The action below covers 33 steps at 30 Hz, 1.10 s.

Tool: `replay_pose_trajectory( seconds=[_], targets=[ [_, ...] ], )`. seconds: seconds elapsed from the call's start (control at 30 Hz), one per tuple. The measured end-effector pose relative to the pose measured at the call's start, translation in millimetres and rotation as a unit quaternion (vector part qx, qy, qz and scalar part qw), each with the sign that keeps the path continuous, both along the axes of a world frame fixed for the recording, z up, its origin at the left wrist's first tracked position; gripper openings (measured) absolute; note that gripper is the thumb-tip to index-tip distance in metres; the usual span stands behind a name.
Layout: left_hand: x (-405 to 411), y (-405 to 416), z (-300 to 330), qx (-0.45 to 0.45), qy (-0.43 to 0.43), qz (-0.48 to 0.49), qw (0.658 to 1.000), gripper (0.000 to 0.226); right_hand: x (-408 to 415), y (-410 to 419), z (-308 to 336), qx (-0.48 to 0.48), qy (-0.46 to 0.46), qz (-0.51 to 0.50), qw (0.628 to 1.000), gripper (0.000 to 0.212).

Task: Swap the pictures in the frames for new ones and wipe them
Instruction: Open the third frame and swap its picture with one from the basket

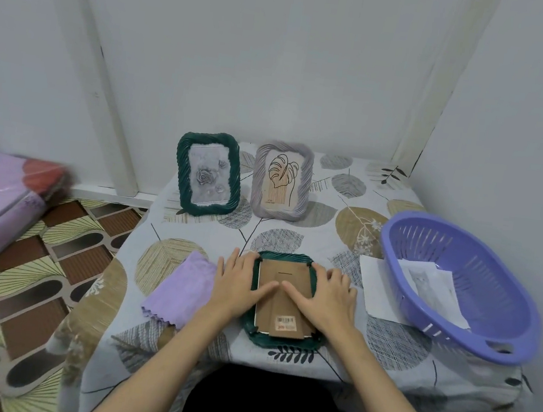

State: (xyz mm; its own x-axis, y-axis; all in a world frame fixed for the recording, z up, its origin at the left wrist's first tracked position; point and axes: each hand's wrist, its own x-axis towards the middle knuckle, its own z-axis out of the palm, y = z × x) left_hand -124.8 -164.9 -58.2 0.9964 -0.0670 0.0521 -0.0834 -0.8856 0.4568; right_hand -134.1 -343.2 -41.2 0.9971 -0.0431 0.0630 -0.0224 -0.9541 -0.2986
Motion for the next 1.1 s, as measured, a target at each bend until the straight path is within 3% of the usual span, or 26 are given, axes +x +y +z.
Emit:
replay_pose_trajectory(
  seconds=[0.27,0.4,0.53,0.63,0.73,0.97,1.1],
  targets=[
    [2.9,7.2,-5.0,0.054,-0.008,-0.010,0.998,0.066,9.0,-3.4,0.4,-0.018,0.023,0.024,0.999,0.083],
    [2.3,8.1,-6.6,0.064,-0.013,-0.014,0.998,0.089,9.6,-4.5,-2.2,-0.030,0.011,0.026,0.999,0.083],
    [5.6,9.2,-3.0,0.093,0.004,-0.021,0.995,0.092,12.2,-4.4,0.2,-0.034,0.023,0.033,0.999,0.083],
    [9.4,9.9,-0.8,0.105,0.020,-0.029,0.994,0.075,14.7,-5.1,2.5,-0.061,0.039,0.047,0.996,0.087],
    [11.6,10.1,0.8,0.099,0.030,-0.037,0.994,0.074,18.7,-5.8,4.8,-0.077,0.072,0.059,0.993,0.093],
    [21.0,13.0,3.3,0.074,0.080,-0.052,0.993,0.080,26.1,-7.5,9.1,-0.026,0.140,0.062,0.988,0.101],
    [18.8,14.7,1.5,0.044,0.054,-0.054,0.996,0.080,22.7,-12.8,5.1,0.059,0.139,0.056,0.987,0.101]
  ],
)
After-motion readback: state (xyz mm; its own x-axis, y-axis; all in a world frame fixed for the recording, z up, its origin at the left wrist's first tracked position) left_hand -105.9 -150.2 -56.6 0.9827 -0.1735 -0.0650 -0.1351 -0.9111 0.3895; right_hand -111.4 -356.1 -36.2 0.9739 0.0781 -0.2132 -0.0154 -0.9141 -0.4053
